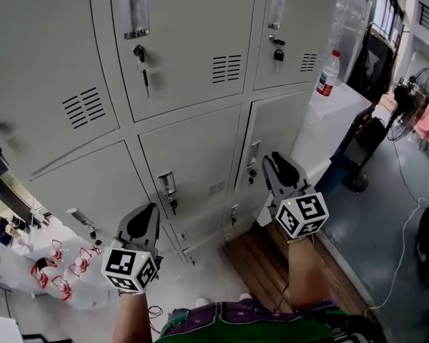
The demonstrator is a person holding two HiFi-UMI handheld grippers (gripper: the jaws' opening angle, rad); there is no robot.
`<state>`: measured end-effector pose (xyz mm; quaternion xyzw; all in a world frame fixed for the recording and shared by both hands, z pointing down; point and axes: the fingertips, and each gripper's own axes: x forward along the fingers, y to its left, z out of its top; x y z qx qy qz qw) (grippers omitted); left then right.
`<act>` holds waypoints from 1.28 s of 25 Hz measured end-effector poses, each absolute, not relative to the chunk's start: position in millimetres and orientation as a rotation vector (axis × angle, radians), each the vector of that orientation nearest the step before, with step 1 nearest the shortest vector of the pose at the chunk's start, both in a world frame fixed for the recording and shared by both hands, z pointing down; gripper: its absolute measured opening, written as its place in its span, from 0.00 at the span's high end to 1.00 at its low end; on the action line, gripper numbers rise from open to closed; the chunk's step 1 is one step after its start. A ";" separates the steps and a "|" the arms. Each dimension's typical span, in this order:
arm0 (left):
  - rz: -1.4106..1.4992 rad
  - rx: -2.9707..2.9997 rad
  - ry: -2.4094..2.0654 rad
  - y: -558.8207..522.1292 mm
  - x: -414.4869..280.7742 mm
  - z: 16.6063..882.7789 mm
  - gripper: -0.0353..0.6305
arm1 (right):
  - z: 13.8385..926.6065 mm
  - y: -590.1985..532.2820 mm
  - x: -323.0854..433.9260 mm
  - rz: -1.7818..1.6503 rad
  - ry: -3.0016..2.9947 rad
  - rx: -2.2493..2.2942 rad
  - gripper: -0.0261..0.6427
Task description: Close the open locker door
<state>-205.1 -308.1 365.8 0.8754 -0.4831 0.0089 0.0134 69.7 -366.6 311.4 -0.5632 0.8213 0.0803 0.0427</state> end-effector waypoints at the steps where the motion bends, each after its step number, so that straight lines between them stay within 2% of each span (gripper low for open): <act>1: 0.038 2.741 -1.493 -307.5 -209.7 367.2 0.92 | 317.3 -358.3 66.3 0.222 2.496 -1.733 0.85; 10: -0.006 2.750 -1.497 -301.9 -240.7 367.1 0.92 | 356.9 -298.3 39.3 0.052 2.492 -1.737 0.87; 19: -0.140 2.693 -1.439 -248.3 -219.7 350.2 0.92 | 349.9 -212.2 22.2 0.068 2.593 -1.553 0.88; 25: -0.132 2.750 -1.460 -176.2 -180.4 332.9 0.92 | 324.6 -146.8 53.3 0.158 2.578 -1.517 0.89; 32: -0.177 2.763 -1.594 -103.8 -175.5 306.8 0.92 | 299.3 -94.6 96.4 0.241 2.503 -1.549 0.91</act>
